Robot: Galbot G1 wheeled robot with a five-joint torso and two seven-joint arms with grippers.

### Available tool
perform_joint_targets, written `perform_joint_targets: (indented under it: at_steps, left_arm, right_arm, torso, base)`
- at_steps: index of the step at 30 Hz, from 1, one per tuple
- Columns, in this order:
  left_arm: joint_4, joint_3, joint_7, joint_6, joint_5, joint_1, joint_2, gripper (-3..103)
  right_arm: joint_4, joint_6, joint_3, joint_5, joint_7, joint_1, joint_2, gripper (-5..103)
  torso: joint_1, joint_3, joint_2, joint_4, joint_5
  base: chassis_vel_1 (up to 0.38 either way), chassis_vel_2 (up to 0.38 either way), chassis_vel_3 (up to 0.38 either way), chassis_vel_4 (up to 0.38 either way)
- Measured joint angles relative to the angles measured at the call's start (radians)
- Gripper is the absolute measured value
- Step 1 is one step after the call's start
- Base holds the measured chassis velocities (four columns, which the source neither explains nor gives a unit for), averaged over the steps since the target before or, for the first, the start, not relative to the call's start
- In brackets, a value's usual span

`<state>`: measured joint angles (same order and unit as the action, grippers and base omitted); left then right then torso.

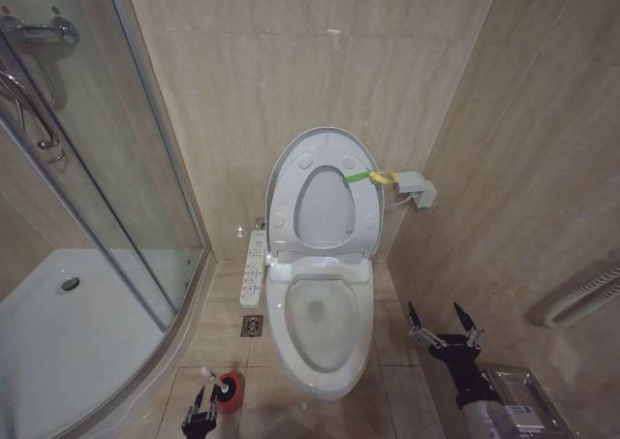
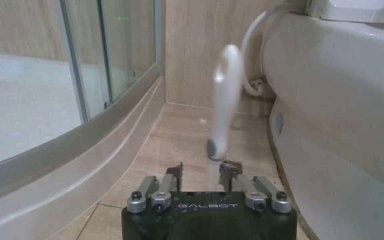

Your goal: Open the toilet lid, clean the toilet bowl with a toilet brush, close the toilet lid, and flush.

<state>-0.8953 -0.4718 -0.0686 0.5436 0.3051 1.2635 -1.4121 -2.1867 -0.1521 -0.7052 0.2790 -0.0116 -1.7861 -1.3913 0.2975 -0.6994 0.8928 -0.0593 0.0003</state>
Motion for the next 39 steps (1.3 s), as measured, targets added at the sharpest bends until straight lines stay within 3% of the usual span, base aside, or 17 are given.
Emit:
perform_joint_targets:
  at_steps: [4, 5, 11, 12, 19, 20, 31, 39]
  left_arm:
    - [-0.003, 0.003, 0.000, 0.000, 0.000, 0.001, 0.001, 30]
    - [-0.005, 0.002, 0.000, 0.000, -0.001, 0.002, 0.003, 57]
    - [-0.024, 0.004, 0.002, -0.001, -0.002, 0.021, 0.002, 57]
    - [-0.030, 0.006, 0.002, -0.001, -0.003, 0.027, 0.000, 85]
    - [-0.083, 0.016, 0.009, -0.001, -0.021, 0.059, -0.007, 85]
    - [-0.102, 0.019, 0.010, -0.002, -0.022, 0.068, -0.008, 100]
    - [-0.363, 0.058, 0.016, -0.064, -0.040, 0.176, -0.004, 100]
    - [-0.521, 0.072, 0.060, -0.126, -0.100, 0.281, -0.022, 100]
  right_arm:
    - [0.000, 0.000, 0.000, 0.000, 0.000, 0.000, 0.000, 100]
    - [0.000, 0.000, 0.000, 0.000, 0.000, 0.000, 0.000, 100]
    - [0.000, 0.000, 0.000, 0.000, 0.000, 0.000, 0.000, 100]
    - [0.000, 0.000, 0.000, 0.000, 0.000, 0.000, 0.000, 100]
    - [0.000, 0.000, 0.000, 0.000, 0.000, 0.000, 0.000, 100]
    - [0.000, 0.000, 0.000, 0.000, 0.000, 0.000, 0.000, 100]
    - [0.000, 0.000, 0.000, 0.000, 0.000, 0.000, 0.000, 100]
    - [0.000, 0.000, 0.000, 0.000, 0.000, 0.000, 0.000, 100]
  torso:
    - [0.000, 0.000, 0.000, -0.0003, -0.0010]
    - [0.000, 0.000, 0.000, -0.0003, -0.0001]
    - [0.000, 0.000, 0.000, -0.0002, -0.0002]
    - [0.000, 0.000, 0.000, -0.0002, -0.0004]
    - [0.000, 0.000, 0.000, -0.0002, -0.0003]
    - [0.000, 0.000, 0.000, -0.0002, -0.0003]
    - [0.000, 0.000, 0.000, -0.0002, -0.0002]
    - [0.000, 0.000, 0.000, -0.0002, -0.0001]
  base:
    - [0.000, 0.000, 0.000, 0.000]
    - [0.000, 0.000, 0.000, 0.000]
    - [0.000, 0.000, 0.000, 0.000]
    - [0.000, 0.000, 0.000, 0.000]
    - [0.000, 0.000, 0.000, 0.000]
    - [0.000, 0.000, 0.000, 0.000]
    - [0.000, 0.000, 0.000, 0.000]
    - [0.000, 0.000, 0.000, 0.000]
